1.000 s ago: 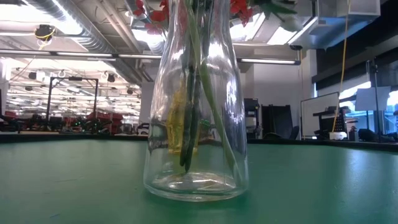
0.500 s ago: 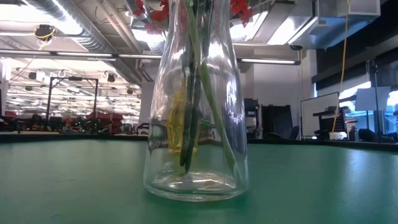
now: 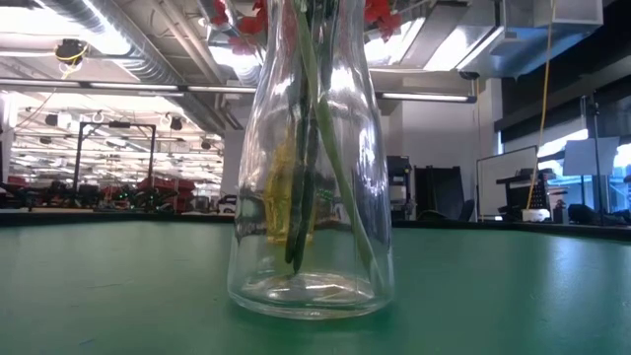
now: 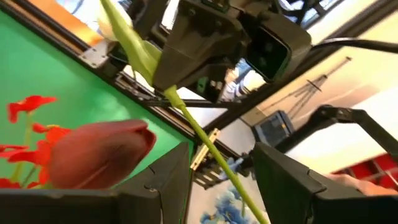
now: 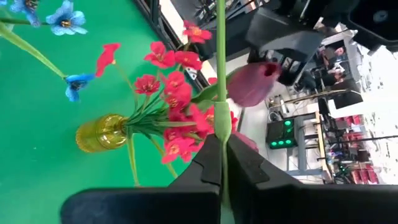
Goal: Sort flowers into vase by color
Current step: Put the white tulip into the transparent vase
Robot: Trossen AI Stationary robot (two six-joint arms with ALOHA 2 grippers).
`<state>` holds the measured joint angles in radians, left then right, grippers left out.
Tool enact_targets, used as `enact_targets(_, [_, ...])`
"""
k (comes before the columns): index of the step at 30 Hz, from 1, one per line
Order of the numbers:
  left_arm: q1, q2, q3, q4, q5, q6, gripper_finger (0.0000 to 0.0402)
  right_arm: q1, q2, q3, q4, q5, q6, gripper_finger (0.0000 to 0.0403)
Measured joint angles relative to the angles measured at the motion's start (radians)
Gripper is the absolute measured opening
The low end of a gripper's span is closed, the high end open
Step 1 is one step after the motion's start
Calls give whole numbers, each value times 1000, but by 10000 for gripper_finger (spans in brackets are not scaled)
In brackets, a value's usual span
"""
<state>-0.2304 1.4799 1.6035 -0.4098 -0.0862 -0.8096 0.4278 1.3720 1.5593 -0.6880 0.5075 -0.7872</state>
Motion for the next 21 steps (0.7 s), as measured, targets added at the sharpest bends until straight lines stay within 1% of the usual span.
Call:
enact_targets(3, [5,-8,14,-9,23,11,173,0,0,0,4,4,-6,4])
enact_targets(7, [13,-11,65,-5,22,65,173,0,0,0,10,16,-6,4])
enact_targets(10, [27,-13,71,-7,20,83,173,0,0,0,21,16,-13,4])
enact_targets(14, [48,-10,71,-56,-17,79,173,0,0,0,78,17,-102,4])
enact_targets(21, [62,5,71,-45,3,53,173,-3,0,0,123,17,-216,4])
